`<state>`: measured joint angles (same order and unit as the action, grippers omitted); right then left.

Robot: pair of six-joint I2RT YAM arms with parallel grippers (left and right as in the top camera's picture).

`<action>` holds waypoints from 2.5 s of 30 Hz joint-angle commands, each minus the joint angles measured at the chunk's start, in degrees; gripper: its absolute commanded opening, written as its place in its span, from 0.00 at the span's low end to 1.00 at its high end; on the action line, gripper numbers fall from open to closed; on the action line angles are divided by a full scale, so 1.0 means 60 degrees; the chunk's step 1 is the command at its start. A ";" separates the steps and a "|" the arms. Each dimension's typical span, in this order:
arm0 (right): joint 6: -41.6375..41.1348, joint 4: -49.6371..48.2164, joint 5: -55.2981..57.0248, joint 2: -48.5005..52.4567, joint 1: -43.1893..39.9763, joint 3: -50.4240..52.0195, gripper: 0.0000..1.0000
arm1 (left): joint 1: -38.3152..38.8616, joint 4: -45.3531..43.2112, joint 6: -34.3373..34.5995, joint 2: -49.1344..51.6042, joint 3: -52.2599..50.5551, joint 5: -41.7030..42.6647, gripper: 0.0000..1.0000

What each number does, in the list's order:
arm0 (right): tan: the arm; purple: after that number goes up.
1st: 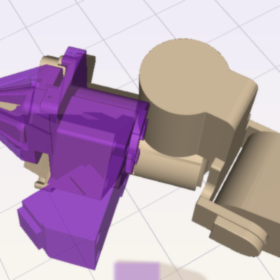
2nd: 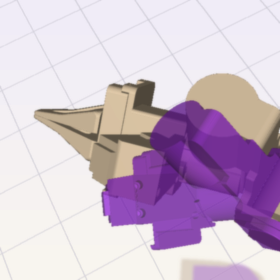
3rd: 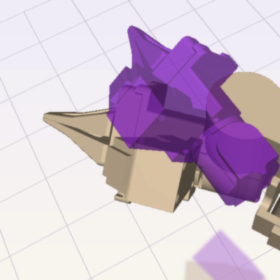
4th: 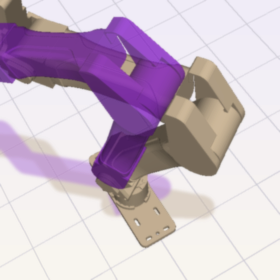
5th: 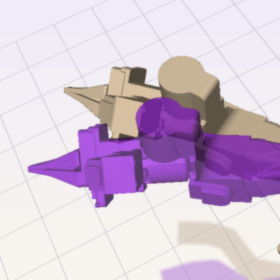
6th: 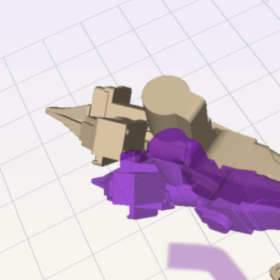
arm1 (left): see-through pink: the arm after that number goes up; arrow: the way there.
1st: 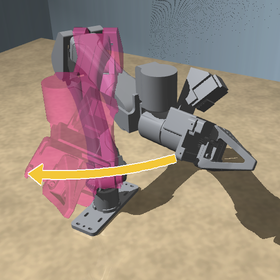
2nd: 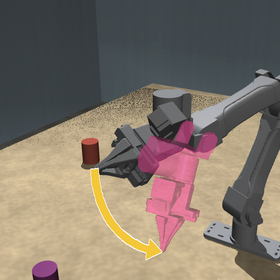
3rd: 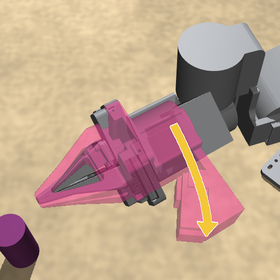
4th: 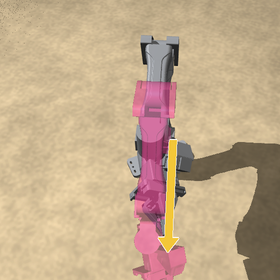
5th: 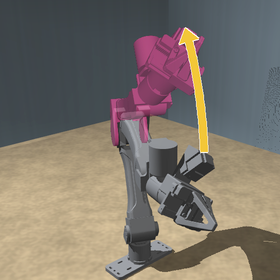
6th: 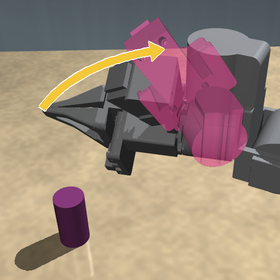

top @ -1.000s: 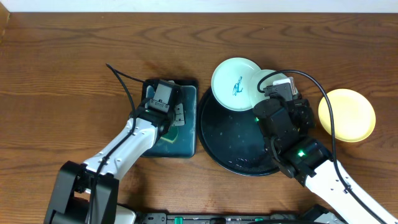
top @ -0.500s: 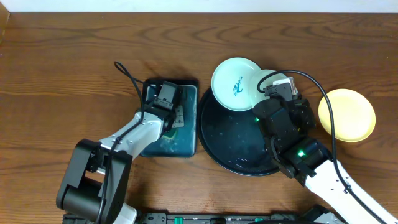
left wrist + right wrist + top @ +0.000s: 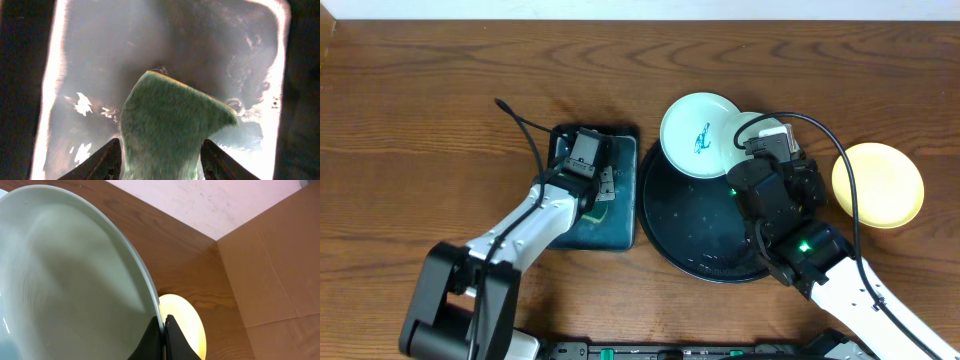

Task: Clean dirty plates on tray and stack at the side

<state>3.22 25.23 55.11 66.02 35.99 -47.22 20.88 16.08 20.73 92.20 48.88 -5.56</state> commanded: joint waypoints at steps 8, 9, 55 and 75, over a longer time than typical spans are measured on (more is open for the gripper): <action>0.0011 -0.0015 0.0273 -0.0102 0.0091 -0.0255 0.01 | 0.0004 0.0423 -0.0076 -0.0200 -0.0208 0.0576 0.46; 0.0011 -0.0018 0.0273 -0.0102 0.0091 -0.0255 0.01 | 0.0004 0.0401 -0.0076 -0.0200 -0.0237 0.0608 0.45; 0.0011 0.0047 0.0270 -0.0102 0.0091 -0.0255 0.01 | 0.0004 0.0015 -0.0076 0.1228 -0.0299 0.0597 0.08; 0.0011 0.0040 0.0273 -0.0102 0.0080 -0.0255 0.01 | 0.0004 -0.0022 -0.0076 0.1228 -0.0299 0.0597 0.07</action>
<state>3.22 25.56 55.11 66.02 35.99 -47.22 20.88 15.33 20.58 96.44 48.25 -2.57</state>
